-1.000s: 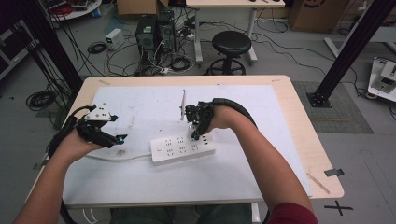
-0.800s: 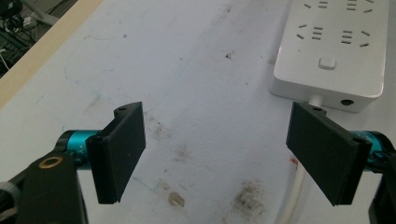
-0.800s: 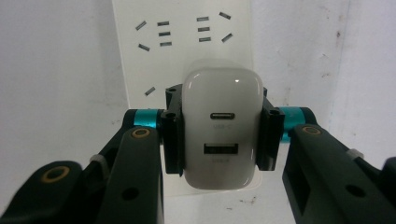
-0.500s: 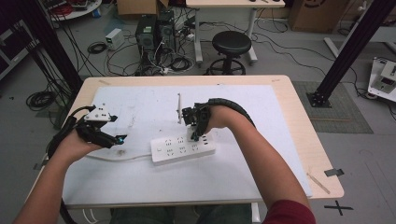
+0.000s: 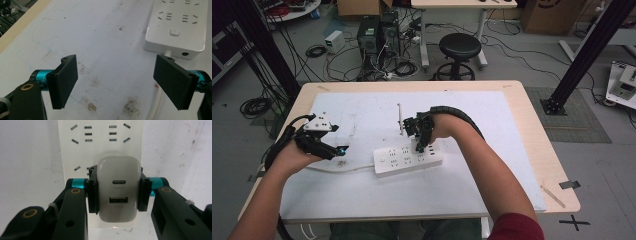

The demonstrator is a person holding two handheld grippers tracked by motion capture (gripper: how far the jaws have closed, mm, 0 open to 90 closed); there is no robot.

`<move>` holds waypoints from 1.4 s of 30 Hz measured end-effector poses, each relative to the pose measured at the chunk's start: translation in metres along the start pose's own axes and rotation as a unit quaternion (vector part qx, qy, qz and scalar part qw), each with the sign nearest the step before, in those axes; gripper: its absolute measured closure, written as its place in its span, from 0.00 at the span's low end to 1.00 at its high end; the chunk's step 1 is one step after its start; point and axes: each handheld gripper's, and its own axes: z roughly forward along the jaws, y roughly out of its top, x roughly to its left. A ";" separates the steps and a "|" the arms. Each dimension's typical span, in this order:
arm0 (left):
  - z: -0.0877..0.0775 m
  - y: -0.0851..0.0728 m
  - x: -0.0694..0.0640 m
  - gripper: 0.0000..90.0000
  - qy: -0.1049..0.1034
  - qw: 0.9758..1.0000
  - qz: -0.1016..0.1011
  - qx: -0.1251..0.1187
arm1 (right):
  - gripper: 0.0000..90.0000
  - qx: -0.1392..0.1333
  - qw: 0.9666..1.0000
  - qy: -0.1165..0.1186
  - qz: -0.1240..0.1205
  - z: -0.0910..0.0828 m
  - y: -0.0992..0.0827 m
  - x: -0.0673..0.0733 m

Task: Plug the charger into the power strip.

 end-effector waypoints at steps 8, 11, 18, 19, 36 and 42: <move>0.004 0.002 -0.003 0.22 -0.004 1.000 0.007 0.002 | 0.71 0.005 1.000 -0.016 0.006 0.002 0.004 0.006; 0.004 0.003 -0.003 0.22 -0.004 1.000 0.008 0.001 | 0.71 0.008 1.000 -0.014 0.007 0.004 0.005 0.005; 0.003 0.003 -0.002 0.22 -0.004 1.000 0.010 0.004 | 0.71 0.012 1.000 -0.014 0.009 0.004 0.005 0.005; 0.004 0.004 -0.003 0.22 -0.002 1.000 0.008 -0.001 | 0.71 0.012 1.000 -0.014 0.009 0.004 0.005 0.005; 0.001 0.008 -0.003 0.22 -0.003 1.000 0.016 -0.008 | 0.44 -0.105 0.991 -0.036 0.078 -0.029 -0.026 0.013; -0.001 0.010 -0.004 0.22 -0.007 1.000 0.021 -0.014 | 0.39 -0.162 0.980 -0.046 0.108 -0.034 -0.039 0.028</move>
